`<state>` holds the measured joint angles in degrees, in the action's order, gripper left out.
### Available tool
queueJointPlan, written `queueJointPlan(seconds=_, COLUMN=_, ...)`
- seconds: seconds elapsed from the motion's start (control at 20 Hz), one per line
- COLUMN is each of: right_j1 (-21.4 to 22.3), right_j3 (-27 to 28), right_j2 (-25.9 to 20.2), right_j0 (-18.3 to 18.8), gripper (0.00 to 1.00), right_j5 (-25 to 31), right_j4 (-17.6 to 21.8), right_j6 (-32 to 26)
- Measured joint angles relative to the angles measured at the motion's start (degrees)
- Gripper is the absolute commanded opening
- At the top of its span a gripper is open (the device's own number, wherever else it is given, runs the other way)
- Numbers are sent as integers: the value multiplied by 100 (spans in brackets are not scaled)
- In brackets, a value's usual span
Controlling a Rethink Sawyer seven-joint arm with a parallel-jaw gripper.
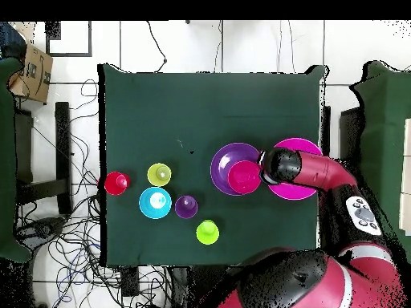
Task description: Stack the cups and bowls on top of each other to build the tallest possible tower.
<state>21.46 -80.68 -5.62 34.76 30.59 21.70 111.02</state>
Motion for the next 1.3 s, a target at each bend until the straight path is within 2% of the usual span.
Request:
queueJointPlan(seconds=1.1, right_j1=-37, right_j3=-19, right_j2=86, right_j0=1, gripper=100, right_j5=-39, right_j4=-33, right_j6=0)
queueJointPlan(seconds=1.15, right_j1=-37, right_j3=-23, right_j2=89, right_j0=-1, gripper=0, right_j5=-39, right_j4=-42, right_j6=0)
queueJointPlan(seconds=1.3, right_j1=24, right_j3=-15, right_j2=115, right_j0=-11, gripper=0, right_j5=-39, right_j4=-42, right_j6=0)
